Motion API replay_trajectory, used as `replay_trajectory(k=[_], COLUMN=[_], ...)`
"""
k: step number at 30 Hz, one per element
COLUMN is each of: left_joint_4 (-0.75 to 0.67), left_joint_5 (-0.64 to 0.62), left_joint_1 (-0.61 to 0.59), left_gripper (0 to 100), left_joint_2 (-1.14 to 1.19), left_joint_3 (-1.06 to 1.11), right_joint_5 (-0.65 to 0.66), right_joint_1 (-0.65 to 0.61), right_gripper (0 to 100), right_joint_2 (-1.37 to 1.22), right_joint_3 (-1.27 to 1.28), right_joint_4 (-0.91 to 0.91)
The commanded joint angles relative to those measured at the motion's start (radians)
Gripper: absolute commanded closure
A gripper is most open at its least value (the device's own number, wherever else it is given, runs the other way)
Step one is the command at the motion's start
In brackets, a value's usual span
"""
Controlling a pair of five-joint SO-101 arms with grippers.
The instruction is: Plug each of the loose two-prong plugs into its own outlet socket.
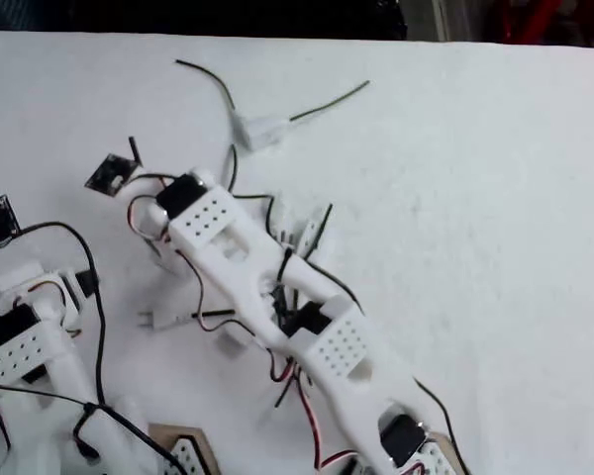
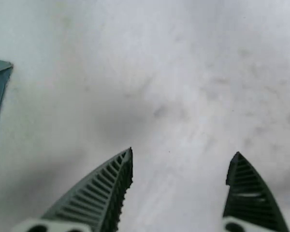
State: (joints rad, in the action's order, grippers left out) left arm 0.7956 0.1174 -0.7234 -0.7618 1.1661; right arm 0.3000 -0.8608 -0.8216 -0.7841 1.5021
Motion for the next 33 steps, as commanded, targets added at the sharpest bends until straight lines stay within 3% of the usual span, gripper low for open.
replay_trajectory(k=[1, 10, 17, 22, 33], left_joint_4=[-0.025, -0.025, -0.025, -0.025, -0.025], left_joint_5=[-0.011, -0.011, -0.011, -0.011, -0.011], left_joint_1=[-0.010, -0.010, -0.012, -0.012, -0.012], left_gripper=[69, 69, 69, 69, 69], left_joint_2=[-0.027, -0.027, -0.027, -0.027, -0.027], left_joint_3=[-0.003, -0.003, -0.003, -0.003, -0.003], right_joint_5=[0.008, 0.005, 0.002, 0.000, -0.190], right_joint_1=[0.010, 0.074, 0.239, 0.340, 0.501], right_gripper=[98.2, 98.2, 98.1, 98.1, 98.1], right_joint_2=[-0.056, -0.085, -0.094, -0.096, -0.191], right_joint_3=[-0.046, -0.292, -0.608, -0.701, -0.724], right_joint_4=[-0.022, 0.119, 0.154, 0.147, -0.001])
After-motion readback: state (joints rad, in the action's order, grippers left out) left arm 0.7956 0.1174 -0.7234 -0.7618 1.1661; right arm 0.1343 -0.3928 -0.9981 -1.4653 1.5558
